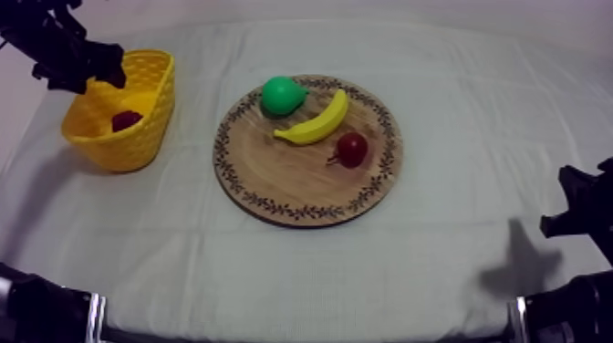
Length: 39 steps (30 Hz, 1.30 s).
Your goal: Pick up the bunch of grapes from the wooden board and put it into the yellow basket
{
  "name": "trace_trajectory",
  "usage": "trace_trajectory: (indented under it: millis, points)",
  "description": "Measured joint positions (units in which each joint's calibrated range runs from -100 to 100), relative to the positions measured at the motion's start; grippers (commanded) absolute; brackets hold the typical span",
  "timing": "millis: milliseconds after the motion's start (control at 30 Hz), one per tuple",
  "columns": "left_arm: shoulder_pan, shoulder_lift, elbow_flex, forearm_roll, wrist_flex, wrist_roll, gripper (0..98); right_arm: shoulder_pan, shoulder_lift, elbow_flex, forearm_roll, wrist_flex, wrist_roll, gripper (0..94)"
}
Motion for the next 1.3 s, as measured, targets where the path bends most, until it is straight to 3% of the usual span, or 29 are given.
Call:
trace_trajectory:
  millis: [267, 533, 833, 1067, 1200, 1300]
  points:
    - [1.0, -5.5, 6.5, 1.33, -4.1, -0.6, 31.2, 0.0, 0.0, 0.0, 0.0, 0.0, 0.0, 0.3]
    - [0.2, -12.6, 17.1, 3.03, -12.6, -2.1, 26.0, 0.0, 0.0, 0.0, 0.0, 0.0, 0.0, 0.3]
    - [-3.0, -22.5, 35.2, 6.78, -29.5, -9.5, 20.2, 0.0, 0.0, 0.0, 0.0, 0.0, 0.0, 0.3]
    - [-3.6, -34.0, 50.5, 6.30, -41.0, -11.9, 14.1, 0.0, 0.0, 0.0, 0.0, 0.0, 0.0, 0.3]
    - [-3.3, -41.6, 57.3, 3.54, -42.2, -9.8, 12.2, 0.0, 0.0, 0.0, 0.0, 0.0, 0.0, 0.3]
    - [-3.2, -47.5, 62.0, 2.52, -42.4, -8.1, 9.0, 0.0, 0.0, 0.0, 0.0, 0.0, 0.0, 0.3]
